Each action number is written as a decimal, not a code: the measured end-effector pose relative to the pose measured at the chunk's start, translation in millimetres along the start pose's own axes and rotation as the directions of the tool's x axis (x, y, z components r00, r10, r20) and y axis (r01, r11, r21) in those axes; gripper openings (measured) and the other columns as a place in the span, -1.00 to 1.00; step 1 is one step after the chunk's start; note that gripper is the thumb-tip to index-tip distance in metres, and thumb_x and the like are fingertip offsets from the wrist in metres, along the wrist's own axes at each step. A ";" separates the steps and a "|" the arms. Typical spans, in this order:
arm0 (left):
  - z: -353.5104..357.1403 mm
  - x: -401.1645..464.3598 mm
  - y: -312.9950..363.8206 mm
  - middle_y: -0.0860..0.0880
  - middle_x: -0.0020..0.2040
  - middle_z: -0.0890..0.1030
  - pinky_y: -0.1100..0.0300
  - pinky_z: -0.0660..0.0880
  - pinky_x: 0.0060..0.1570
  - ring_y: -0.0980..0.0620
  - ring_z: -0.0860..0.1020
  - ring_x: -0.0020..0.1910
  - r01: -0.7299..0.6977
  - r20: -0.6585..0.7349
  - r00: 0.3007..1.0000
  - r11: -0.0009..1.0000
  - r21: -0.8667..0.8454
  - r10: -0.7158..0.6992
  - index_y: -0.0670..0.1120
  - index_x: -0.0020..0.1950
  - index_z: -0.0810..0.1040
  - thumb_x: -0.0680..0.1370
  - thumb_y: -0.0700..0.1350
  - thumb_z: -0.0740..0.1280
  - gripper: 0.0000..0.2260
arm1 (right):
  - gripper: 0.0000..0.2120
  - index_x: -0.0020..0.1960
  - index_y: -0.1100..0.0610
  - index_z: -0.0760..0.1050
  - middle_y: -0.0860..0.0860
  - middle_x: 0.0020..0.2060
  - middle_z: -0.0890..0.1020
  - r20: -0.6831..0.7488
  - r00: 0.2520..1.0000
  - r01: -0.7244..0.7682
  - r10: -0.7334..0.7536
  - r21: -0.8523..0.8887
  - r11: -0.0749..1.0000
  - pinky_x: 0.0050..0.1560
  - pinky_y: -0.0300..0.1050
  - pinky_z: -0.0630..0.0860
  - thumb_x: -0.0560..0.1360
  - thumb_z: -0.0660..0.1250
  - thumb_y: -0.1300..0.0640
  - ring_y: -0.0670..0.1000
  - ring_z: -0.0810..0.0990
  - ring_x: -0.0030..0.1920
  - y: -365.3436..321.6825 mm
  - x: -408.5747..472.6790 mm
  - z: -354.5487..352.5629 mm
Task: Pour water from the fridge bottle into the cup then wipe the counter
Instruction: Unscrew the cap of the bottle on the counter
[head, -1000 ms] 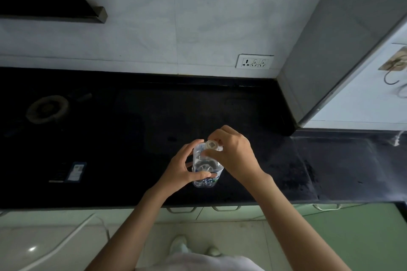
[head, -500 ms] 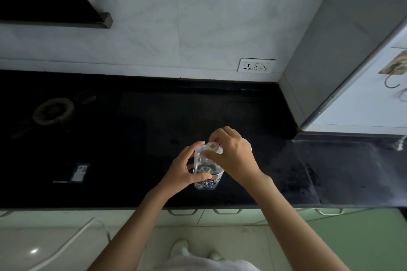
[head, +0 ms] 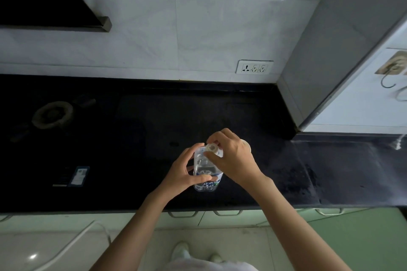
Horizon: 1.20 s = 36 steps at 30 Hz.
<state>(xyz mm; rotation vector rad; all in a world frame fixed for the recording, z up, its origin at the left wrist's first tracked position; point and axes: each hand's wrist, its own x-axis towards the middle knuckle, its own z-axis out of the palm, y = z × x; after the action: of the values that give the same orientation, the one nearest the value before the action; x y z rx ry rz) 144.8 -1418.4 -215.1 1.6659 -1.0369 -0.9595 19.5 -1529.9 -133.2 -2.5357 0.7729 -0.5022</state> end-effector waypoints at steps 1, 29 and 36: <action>0.0 -0.2 0.0 0.39 0.24 0.39 0.22 0.47 0.19 0.37 0.42 0.24 0.000 -0.002 1.000 1.000 -0.001 0.000 0.42 0.30 0.30 0.33 -0.08 0.56 -0.28 | -0.75 0.08 0.08 0.57 -0.04 0.00 0.55 0.034 0.999 0.023 -0.024 0.039 0.999 -0.20 -0.35 0.38 0.41 0.47 0.16 0.01 0.56 0.00 1.4 -0.7 -0.7; 3.9 -1.0 -1.7 0.24 0.31 0.38 0.25 0.49 0.20 0.33 0.41 0.26 -0.010 -0.029 1.000 0.999 -0.054 0.008 0.27 0.37 0.33 0.34 -0.15 0.58 -0.27 | -0.69 -0.02 0.03 0.62 -0.07 -0.14 0.64 -0.158 0.753 -0.487 0.639 0.519 0.702 -0.05 -0.22 0.59 0.28 0.59 0.20 -0.08 0.66 -0.10 147.1 -96.1 26.0; 9.1 -1.8 0.3 0.34 0.27 0.39 0.26 0.53 0.14 0.26 0.44 0.28 0.012 -0.067 0.998 0.996 -0.091 -0.018 0.23 0.37 0.36 0.31 -0.15 0.60 -0.26 | -0.73 0.03 -0.01 0.62 -0.06 -0.11 0.67 -0.166 0.672 -0.623 0.722 0.400 0.672 -0.06 -0.07 0.57 0.35 0.54 0.05 -0.03 0.63 -0.11 189.9 -118.1 62.0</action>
<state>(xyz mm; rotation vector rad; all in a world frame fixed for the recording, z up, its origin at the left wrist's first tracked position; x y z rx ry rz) 135.7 -1419.5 -217.0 1.6220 -0.9235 -0.9398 -126.3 -1583.2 -305.8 -1.6930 1.5425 -0.6919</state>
